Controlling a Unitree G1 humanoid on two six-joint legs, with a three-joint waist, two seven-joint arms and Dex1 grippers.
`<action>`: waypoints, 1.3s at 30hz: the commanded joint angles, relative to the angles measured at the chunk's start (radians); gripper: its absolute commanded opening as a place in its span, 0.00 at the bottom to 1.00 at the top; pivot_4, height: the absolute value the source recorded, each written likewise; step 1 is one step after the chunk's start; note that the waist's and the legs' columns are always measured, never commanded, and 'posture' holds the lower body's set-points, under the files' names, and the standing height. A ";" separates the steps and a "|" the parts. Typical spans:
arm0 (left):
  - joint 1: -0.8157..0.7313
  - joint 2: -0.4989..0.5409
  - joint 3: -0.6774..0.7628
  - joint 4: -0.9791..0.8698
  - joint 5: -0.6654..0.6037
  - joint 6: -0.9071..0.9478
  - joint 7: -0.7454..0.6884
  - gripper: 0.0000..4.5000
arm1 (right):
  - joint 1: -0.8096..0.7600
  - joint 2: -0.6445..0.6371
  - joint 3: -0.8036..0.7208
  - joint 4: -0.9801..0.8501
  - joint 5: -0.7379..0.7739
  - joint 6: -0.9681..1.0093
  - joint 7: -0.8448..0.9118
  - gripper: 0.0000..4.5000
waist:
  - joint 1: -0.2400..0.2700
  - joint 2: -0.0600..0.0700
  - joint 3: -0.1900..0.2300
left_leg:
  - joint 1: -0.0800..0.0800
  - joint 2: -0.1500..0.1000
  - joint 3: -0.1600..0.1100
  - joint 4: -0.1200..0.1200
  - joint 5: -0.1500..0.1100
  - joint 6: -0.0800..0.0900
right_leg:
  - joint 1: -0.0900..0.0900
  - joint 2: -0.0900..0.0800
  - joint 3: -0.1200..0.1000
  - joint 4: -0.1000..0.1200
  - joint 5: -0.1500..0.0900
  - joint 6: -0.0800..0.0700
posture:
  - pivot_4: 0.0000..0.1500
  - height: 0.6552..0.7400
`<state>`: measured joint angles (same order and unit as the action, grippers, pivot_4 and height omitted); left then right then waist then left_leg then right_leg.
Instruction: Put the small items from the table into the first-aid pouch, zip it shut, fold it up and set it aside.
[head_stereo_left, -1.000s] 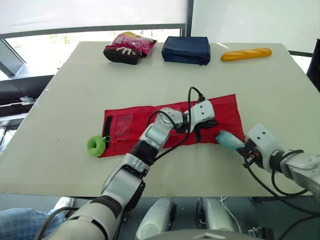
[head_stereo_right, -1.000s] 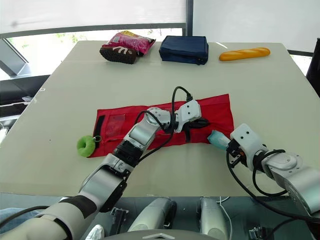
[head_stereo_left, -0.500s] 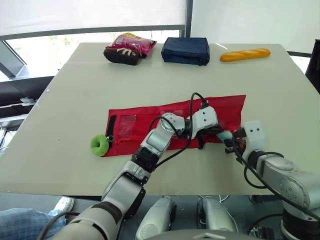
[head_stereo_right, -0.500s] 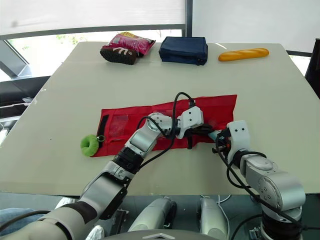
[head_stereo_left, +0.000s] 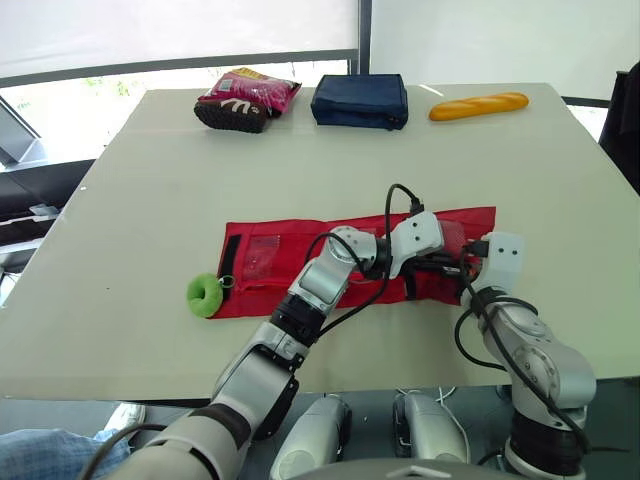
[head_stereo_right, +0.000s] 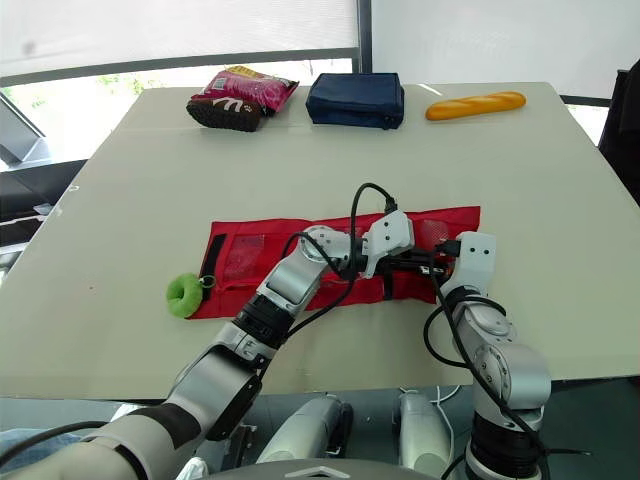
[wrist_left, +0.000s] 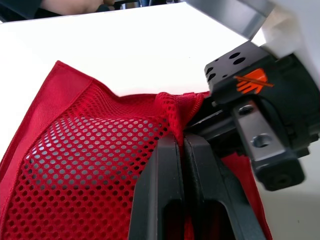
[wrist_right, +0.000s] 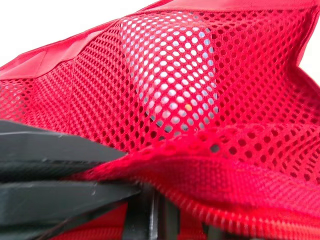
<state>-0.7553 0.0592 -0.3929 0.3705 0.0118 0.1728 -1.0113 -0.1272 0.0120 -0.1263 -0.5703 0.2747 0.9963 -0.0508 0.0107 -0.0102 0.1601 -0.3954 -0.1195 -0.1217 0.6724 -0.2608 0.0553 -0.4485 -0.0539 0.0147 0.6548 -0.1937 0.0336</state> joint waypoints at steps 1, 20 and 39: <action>-0.024 -0.024 -0.025 0.038 0.001 -0.012 -0.004 0.00 | -0.009 -0.054 0.043 -0.093 0.017 -0.030 0.056 0.50 | 0.001 0.000 0.000 | 0.000 0.000 0.000 0.000 0.000 0.000 | 0.000 0.000 0.000 0.000 0.000 0.000 | 1.00 0.87; -0.094 -0.077 0.007 0.213 0.013 -0.085 0.090 0.00 | 0.176 -0.427 0.004 -0.399 0.302 0.177 0.375 0.99 | -0.016 0.002 0.000 | 0.001 0.001 0.000 0.000 0.000 0.000 | 0.001 0.000 -0.001 0.000 -0.001 0.001 | 1.00 0.87; -0.066 -0.066 0.027 0.136 -0.057 -0.089 -0.042 0.22 | 0.376 -0.610 -0.485 -0.164 0.385 -0.070 0.574 1.00 | 0.004 0.001 0.000 | 0.001 0.001 0.001 0.000 0.000 0.000 | 0.002 0.000 0.000 0.000 -0.001 0.001 | 1.00 0.87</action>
<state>-0.8195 -0.0019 -0.3914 0.5723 -0.0011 0.0662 -1.0265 0.2490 -0.6015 -0.5819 -0.7510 0.6422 0.9452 0.5207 0.0150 -0.0092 0.1600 -0.3948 -0.1184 -0.1203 0.6726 -0.2609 0.0555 -0.4470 -0.0541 0.0147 0.6546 -0.1945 0.0348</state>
